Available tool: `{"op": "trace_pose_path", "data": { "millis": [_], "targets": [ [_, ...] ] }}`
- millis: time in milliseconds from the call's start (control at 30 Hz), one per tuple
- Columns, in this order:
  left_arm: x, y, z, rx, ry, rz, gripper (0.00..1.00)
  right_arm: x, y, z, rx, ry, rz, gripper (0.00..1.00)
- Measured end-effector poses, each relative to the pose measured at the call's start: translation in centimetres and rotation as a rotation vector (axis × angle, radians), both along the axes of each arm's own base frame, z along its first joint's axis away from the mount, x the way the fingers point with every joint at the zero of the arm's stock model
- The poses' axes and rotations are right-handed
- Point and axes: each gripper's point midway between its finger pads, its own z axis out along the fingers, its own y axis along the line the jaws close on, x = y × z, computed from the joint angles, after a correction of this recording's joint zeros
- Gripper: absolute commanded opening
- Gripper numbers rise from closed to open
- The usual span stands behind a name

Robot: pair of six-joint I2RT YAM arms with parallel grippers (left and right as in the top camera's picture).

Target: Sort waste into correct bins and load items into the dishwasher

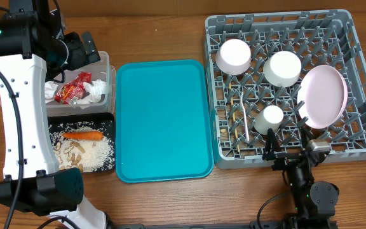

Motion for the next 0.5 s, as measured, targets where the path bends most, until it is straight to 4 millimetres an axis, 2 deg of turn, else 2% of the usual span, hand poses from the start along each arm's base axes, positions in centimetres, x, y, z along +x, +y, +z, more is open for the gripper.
{"op": "trace_pose_path", "data": {
  "millis": [133,367,500],
  "targets": [
    [0.00,0.00,0.00,0.000,0.000,0.000,1.00,0.00,-0.01,0.00,-0.021,-0.002,0.000,1.00],
    [0.00,0.00,0.00,0.000,0.000,0.000,0.99,0.00,-0.02,-0.01,-0.177,-0.020,0.002,1.00],
    [0.00,0.00,0.00,0.000,0.000,0.000,1.00,0.00,-0.01,-0.02,-0.209,-0.023,0.004,1.00]
  ]
}}
